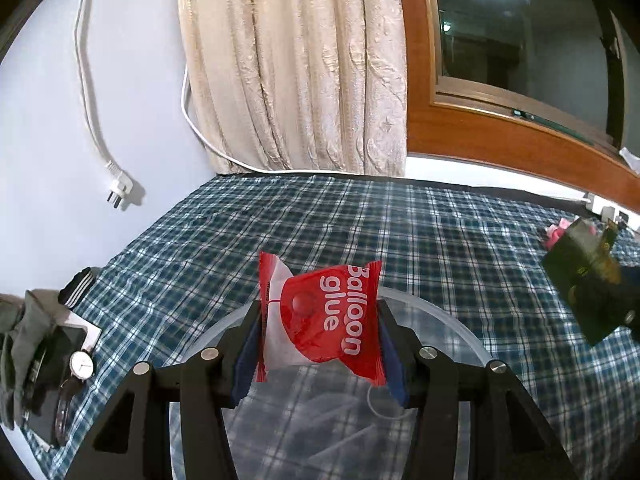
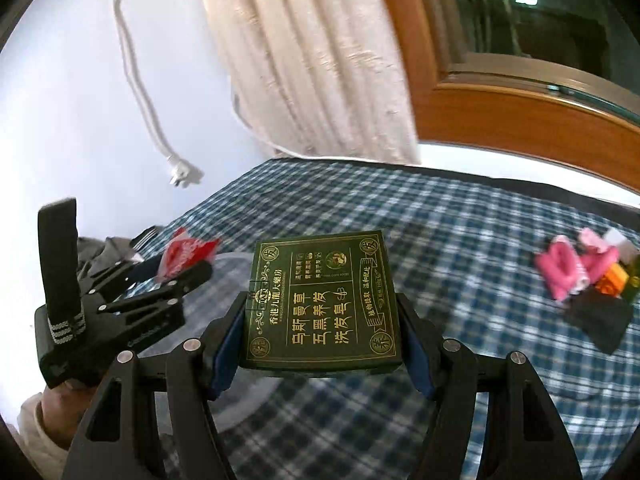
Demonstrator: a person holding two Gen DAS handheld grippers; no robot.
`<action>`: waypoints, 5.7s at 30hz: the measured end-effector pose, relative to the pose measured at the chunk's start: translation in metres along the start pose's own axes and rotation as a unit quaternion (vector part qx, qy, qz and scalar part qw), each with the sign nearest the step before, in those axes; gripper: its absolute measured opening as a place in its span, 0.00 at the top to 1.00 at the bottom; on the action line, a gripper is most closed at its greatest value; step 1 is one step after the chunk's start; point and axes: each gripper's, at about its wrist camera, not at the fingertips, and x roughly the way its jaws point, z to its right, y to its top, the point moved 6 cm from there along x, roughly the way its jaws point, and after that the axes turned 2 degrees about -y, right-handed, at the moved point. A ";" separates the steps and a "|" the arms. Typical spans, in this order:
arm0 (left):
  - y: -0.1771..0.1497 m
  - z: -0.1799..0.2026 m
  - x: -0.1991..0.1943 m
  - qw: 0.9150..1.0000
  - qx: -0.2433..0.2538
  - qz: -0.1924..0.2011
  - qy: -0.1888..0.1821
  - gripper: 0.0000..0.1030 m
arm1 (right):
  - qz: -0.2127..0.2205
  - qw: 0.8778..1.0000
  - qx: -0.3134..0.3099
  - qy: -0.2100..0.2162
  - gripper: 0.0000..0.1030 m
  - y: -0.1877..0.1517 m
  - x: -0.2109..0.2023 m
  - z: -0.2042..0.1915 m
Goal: Organize objects
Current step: 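Carry both items to the clear bowl and release them inside, then move both grippers back toward the remaining objects on the bed, then grasp the black rubber cup with the right gripper while the left grasps a pink curler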
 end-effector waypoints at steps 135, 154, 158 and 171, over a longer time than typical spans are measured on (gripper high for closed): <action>0.033 0.247 0.038 0.979 0.147 -0.075 -0.119 0.01 | -0.064 0.985 0.089 -0.137 0.45 -0.039 -0.037 0.272; 0.050 0.318 0.116 0.965 0.103 -0.132 -0.204 0.05 | -0.049 0.986 0.117 -0.107 0.48 -0.070 -0.089 0.269; 0.052 0.325 0.129 0.962 0.103 -0.143 -0.208 0.29 | -0.048 0.986 0.126 -0.099 0.47 -0.071 -0.088 0.268; 0.041 0.309 0.145 0.961 0.079 -0.157 -0.213 0.47 | -0.048 0.986 0.129 -0.091 0.25 -0.070 -0.085 0.264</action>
